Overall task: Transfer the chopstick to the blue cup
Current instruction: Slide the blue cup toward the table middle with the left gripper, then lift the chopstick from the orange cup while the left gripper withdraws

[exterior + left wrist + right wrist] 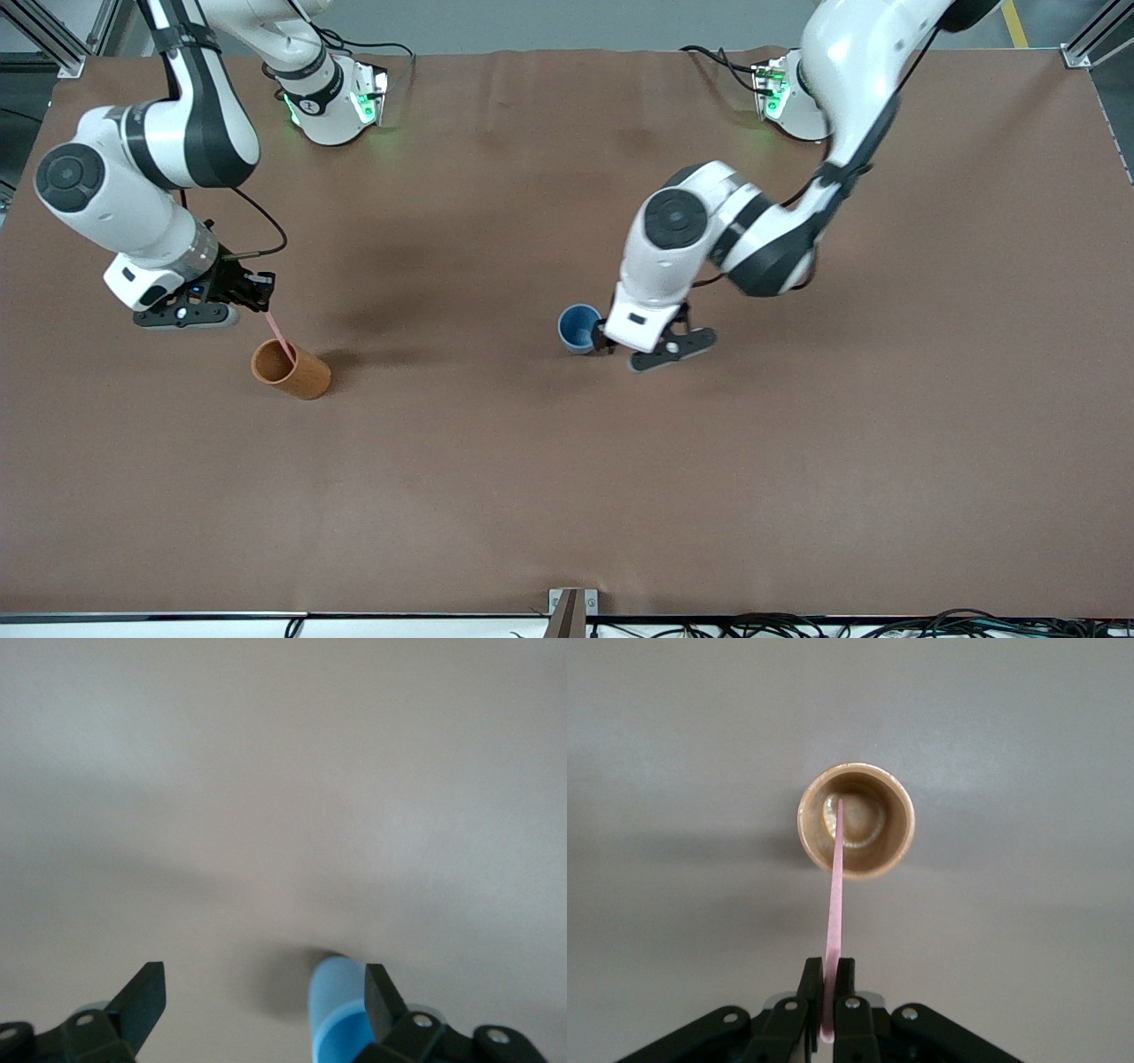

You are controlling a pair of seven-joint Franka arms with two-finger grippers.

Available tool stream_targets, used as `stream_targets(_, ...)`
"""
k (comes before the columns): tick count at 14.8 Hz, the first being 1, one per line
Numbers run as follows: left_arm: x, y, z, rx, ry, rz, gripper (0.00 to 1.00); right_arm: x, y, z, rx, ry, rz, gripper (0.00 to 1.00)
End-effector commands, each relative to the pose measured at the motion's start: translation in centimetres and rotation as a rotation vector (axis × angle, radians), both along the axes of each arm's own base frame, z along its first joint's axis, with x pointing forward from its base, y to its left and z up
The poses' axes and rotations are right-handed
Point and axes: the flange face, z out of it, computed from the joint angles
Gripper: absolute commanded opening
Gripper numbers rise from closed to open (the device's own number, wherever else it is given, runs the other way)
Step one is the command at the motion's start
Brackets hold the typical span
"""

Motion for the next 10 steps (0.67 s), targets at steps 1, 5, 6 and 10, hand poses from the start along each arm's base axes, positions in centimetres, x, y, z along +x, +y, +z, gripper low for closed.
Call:
stream_targets(1, 1.2, 7.7, 6.2, 0.007, 0.027, -0.071, 1.0, 0.9, -0.2, 6.4, 0.013, 0.031, -0.027, 0.04)
stream_targets(5, 1.3, 18.3, 13.8, 0.007, 0.069, -0.28, 1.0, 1.1, 0.4, 15.7, 0.039, 0.069, -0.043, 0.04)
stream_targets(6, 0.4, 21.0, 16.3, 0.025, 0.067, -0.326, 1.0, 0.8, 0.7, 17.5, 0.044, 0.076, -0.038, 0.04)
stream_targets(10, -3.7, 26.1, 22.9, 0.055, 0.088, -0.481, 1.0, 0.2, 5.2, 21.0, 0.077, 0.051, -0.102, 0.04)
